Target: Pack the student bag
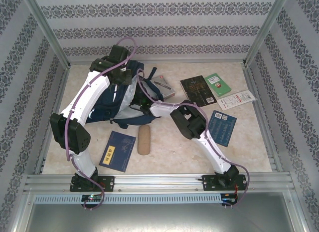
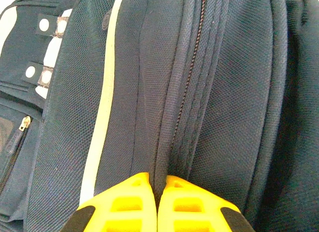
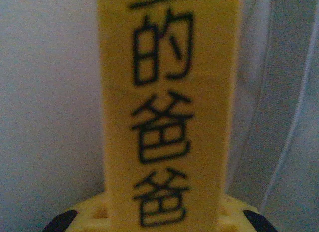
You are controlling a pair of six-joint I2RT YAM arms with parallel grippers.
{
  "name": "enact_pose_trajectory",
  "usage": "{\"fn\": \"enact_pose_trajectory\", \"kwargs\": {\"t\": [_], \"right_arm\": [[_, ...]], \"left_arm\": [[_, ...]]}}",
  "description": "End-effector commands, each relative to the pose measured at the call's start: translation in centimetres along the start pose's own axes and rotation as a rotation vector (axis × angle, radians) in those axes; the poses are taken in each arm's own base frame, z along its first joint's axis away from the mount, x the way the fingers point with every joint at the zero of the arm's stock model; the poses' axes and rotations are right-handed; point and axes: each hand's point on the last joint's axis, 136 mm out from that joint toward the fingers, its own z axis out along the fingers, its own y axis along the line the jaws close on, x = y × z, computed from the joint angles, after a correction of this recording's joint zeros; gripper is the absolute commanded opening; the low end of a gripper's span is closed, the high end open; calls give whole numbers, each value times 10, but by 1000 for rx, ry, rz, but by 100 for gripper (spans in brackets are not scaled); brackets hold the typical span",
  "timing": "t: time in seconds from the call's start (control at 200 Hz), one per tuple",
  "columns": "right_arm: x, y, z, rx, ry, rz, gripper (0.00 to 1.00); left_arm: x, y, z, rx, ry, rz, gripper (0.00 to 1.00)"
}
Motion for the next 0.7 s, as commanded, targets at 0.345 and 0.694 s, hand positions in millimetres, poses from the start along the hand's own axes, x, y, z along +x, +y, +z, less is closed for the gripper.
{"fn": "enact_pose_trajectory", "kwargs": {"t": [0.345, 0.694], "right_arm": [[-2, 41, -23, 47, 2, -131, 98], [-8, 52, -89, 130, 7, -183, 98]], "left_arm": [[-17, 22, -13, -19, -71, -61, 0], [-5, 44, 3, -61, -31, -60, 0]]}}
